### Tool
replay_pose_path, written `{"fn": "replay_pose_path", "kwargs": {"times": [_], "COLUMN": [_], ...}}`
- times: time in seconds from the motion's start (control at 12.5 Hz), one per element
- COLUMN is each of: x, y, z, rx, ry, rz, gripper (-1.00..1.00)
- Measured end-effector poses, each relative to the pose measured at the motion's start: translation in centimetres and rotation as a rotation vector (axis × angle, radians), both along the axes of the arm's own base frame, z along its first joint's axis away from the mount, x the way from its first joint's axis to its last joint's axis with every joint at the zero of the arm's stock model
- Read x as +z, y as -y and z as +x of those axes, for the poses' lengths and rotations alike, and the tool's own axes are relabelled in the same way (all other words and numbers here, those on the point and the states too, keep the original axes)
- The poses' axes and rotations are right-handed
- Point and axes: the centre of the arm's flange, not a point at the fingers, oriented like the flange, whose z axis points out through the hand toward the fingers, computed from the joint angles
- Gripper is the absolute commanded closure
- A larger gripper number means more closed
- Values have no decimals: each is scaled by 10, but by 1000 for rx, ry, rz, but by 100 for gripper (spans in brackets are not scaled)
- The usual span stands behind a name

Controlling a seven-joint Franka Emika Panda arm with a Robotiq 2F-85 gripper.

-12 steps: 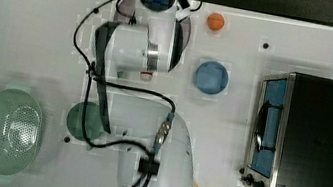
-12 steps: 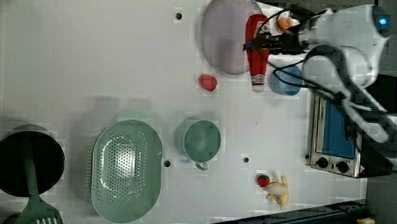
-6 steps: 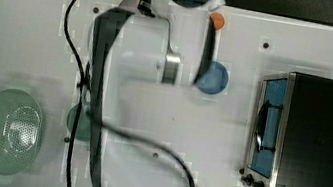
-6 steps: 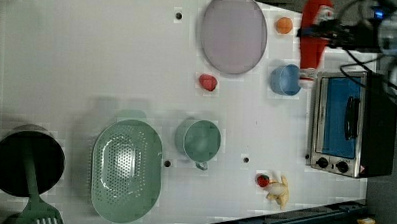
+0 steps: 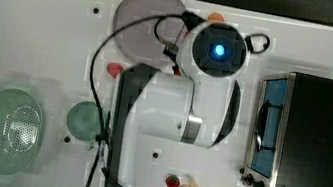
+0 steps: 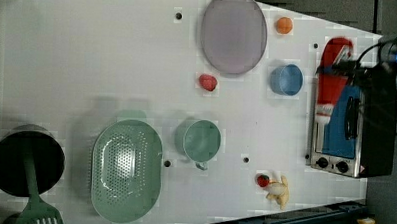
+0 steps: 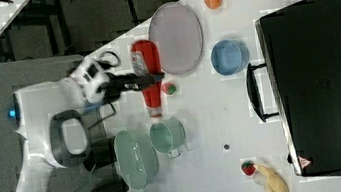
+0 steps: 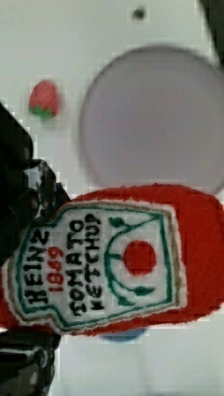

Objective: Pick ketchup from plate and place it on table.

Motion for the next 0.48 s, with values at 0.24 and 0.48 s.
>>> {"fn": "replay_pose_path", "kwargs": {"times": [0.24,0.48], "x": [-82,-151], "y": [7,6], "z": [-53,-86], "rx": [-17,-29], "ry": [-122,-161], "rz": [2,14], "gripper": [-21,-21]}}
